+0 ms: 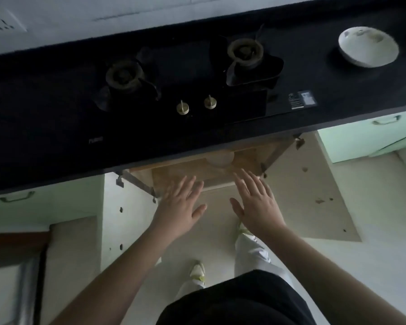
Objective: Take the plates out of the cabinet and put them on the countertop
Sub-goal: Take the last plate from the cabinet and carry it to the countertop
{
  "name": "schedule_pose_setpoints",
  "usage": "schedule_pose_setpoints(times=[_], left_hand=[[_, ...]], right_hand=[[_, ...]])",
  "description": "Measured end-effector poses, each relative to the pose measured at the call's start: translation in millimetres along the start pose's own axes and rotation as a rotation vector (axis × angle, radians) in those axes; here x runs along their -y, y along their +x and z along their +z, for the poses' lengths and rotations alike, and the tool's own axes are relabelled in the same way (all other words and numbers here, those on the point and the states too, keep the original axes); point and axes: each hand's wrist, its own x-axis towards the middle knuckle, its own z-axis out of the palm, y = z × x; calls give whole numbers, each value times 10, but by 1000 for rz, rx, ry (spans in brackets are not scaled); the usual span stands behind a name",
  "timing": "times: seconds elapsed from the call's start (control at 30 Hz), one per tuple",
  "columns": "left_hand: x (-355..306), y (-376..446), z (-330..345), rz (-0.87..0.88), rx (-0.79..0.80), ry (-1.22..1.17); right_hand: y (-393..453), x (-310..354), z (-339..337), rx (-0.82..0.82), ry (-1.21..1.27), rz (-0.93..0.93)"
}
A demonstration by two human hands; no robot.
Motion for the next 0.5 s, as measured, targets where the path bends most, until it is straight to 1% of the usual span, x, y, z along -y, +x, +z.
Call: schedule_pose_setpoints(times=[0.07,0.23,0.37,0.5], left_hand=[[-79,101,49,-17,13,33],[-280,360,123,-103,-18,5],[-379,655,345,-121,-21,-46],[-335,997,790,-113,23,-55]], right_hand=[[166,-179,41,32,-30,-68],[560,-599,170,100,-53,-138],[726,-841,441,139,-59,-90],[841,-1017,891,133,-42,-31]])
